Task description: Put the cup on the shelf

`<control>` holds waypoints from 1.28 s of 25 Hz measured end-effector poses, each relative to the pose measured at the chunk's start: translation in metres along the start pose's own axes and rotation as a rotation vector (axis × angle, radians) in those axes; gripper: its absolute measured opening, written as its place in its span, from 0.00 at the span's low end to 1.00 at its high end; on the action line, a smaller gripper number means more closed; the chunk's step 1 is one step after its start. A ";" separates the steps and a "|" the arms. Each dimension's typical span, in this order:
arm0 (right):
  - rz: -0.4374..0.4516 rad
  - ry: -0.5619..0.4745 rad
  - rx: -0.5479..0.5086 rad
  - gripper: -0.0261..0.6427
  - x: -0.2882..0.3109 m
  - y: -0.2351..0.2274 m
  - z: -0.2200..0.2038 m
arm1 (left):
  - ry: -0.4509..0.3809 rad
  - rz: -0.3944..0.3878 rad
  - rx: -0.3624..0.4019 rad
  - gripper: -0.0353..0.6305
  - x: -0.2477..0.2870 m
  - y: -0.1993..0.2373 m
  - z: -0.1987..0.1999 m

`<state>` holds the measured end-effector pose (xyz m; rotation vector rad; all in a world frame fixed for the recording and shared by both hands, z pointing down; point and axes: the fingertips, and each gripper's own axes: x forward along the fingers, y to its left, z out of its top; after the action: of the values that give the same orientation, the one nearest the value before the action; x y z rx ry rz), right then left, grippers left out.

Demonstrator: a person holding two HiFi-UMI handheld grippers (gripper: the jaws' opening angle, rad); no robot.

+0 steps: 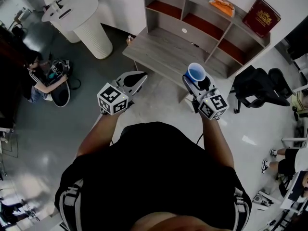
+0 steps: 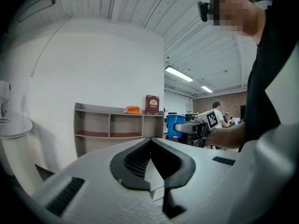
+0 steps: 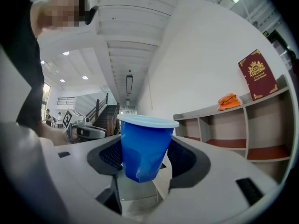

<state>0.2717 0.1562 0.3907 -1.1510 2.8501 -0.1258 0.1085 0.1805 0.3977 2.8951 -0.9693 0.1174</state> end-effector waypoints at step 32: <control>-0.084 0.059 -0.027 0.45 0.035 -0.020 -0.015 | -0.016 -0.025 -0.072 0.08 0.015 0.026 -0.012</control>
<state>0.2588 0.1181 0.4065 -1.2937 2.8631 -0.1285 0.1040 0.1517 0.4122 2.8460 -0.9197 0.0572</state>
